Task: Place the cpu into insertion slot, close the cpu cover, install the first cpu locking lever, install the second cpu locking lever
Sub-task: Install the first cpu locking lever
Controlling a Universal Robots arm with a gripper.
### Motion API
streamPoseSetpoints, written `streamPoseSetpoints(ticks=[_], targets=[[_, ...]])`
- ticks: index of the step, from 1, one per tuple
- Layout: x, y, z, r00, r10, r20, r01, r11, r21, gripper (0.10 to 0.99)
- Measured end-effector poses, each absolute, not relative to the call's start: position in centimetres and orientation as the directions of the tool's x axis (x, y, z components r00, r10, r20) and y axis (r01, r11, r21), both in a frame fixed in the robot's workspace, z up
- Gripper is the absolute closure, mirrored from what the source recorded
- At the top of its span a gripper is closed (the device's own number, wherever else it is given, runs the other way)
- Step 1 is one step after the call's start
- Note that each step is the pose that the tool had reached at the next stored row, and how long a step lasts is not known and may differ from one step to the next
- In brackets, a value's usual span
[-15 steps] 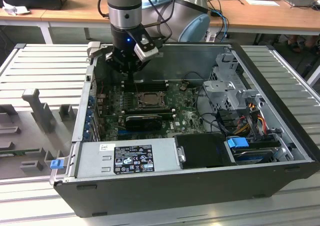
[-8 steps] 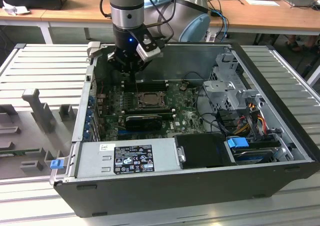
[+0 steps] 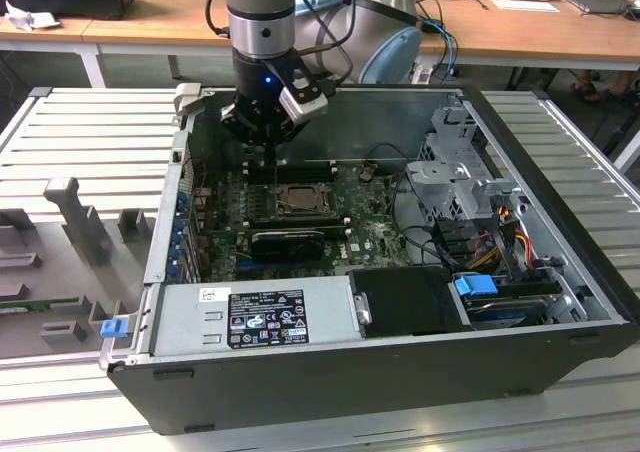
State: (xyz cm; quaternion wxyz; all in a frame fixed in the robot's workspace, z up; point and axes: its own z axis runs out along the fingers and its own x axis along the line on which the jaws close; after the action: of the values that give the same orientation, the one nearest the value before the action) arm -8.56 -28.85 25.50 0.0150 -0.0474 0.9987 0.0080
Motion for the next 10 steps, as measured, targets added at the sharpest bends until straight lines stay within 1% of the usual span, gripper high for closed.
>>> streamPoseSetpoints(ticks=[10], targets=[[-7.66, -28.85, 25.50, -0.995, -0.094, -0.031, -0.095, 0.995, 0.015, 0.980]])
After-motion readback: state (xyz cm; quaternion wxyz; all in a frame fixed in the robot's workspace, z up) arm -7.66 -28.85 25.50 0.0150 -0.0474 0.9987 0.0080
